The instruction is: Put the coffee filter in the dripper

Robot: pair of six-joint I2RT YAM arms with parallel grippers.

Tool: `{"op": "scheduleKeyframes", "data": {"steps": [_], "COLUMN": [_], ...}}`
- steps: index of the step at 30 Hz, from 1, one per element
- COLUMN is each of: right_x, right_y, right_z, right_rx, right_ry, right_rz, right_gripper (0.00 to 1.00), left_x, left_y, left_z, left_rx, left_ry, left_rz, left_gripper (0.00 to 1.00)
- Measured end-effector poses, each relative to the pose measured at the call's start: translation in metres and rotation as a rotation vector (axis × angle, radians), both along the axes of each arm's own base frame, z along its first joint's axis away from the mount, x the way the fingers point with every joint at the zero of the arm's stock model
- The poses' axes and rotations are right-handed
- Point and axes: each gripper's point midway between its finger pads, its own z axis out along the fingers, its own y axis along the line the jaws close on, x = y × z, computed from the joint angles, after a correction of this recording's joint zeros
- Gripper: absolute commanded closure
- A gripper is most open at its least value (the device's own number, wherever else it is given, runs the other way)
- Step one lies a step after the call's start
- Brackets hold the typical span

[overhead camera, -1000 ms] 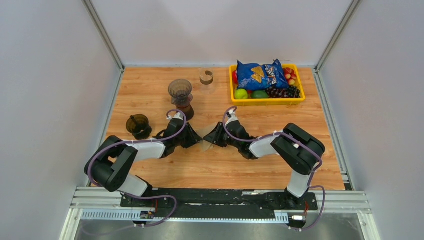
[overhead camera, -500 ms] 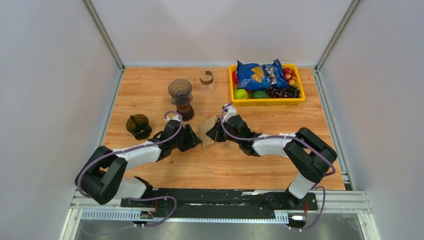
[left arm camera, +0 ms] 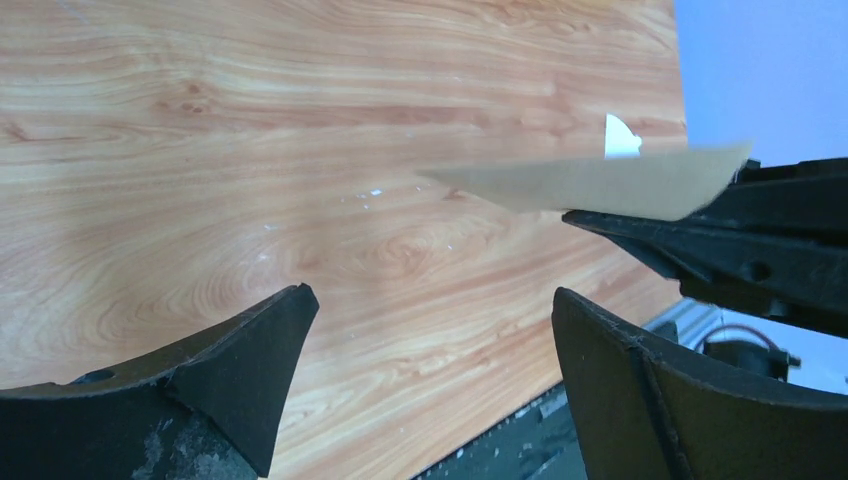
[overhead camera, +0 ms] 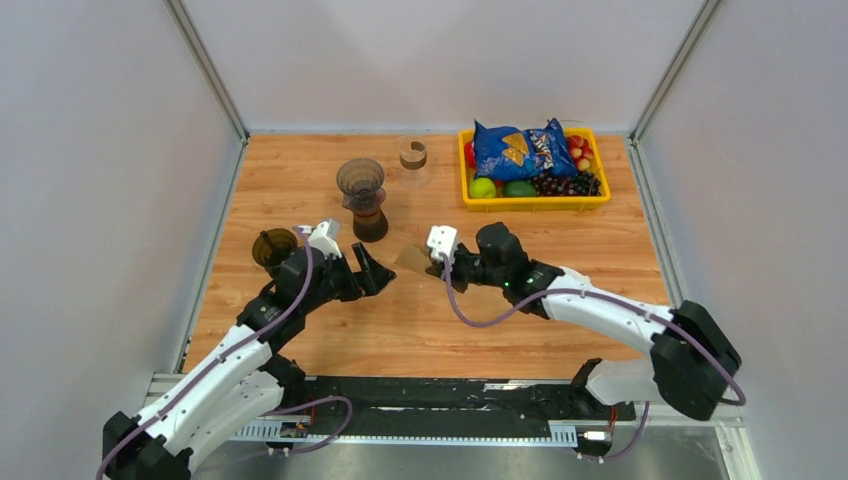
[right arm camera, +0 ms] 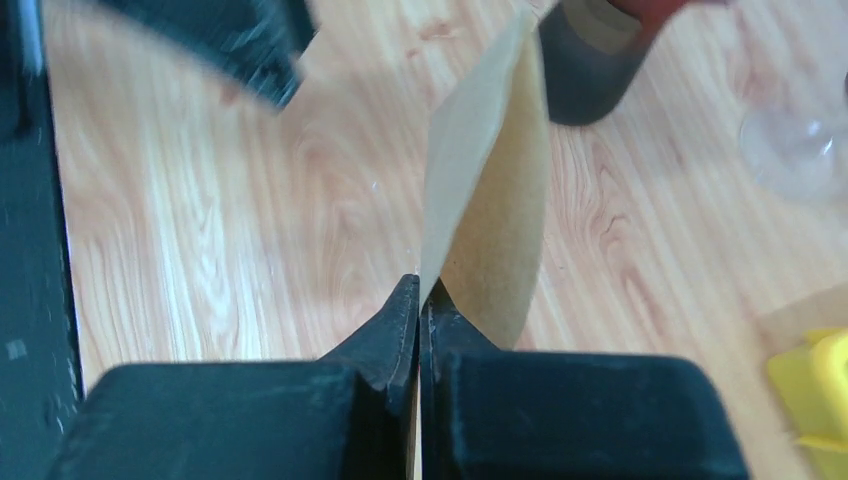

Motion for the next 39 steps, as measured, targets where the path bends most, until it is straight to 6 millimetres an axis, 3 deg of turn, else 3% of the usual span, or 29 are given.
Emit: {"op": "scheduleKeyframes", "data": {"steps": [3,6,10,14,20,23,27,31,39], "right_x": [-0.022,-0.038,-0.053,-0.058,-0.061,-0.062,-0.065,-0.067,-0.066], "right_y": [-0.013,-0.024,-0.037,-0.039,-0.022,-0.017,-0.019,-0.025,-0.023], "right_z": [0.004,-0.007,-0.031,-0.031,-0.014,-0.017,-0.029,-0.033,-0.027], "right_rx": [-0.086,-0.205,-0.365,-0.461,-0.513,-0.554,-0.620,-0.657,-0.660], "right_ry": [-0.193,-0.313,-0.358,-0.427,-0.543,-0.558,-0.546,-0.539,-0.562], "right_rz": [0.181,0.329,0.488,0.594,0.701,0.723,0.744,0.756,0.753], "right_gripper": [1.00,1.00,1.00,1.00,1.00,1.00,1.00,1.00,1.00], "left_x": [-0.010,-0.022,-0.034,-0.040,-0.045,-0.051,-0.058,-0.060,-0.062], "left_y": [0.001,-0.004,-0.013,-0.024,-0.044,-0.055,-0.069,-0.073,-0.079], "left_z": [0.015,0.029,0.038,0.040,0.026,0.024,0.029,0.022,0.002], "left_rx": [0.005,-0.004,-0.021,-0.033,-0.050,-0.072,-0.097,-0.084,-0.011], "left_ry": [-0.033,-0.052,-0.057,-0.034,0.043,0.058,0.032,0.051,0.073], "left_rz": [-0.048,-0.125,-0.220,-0.307,-0.420,-0.483,-0.555,-0.568,-0.573], "left_gripper": [0.00,0.00,0.00,0.00,0.00,0.00,0.00,0.00,0.00]}}
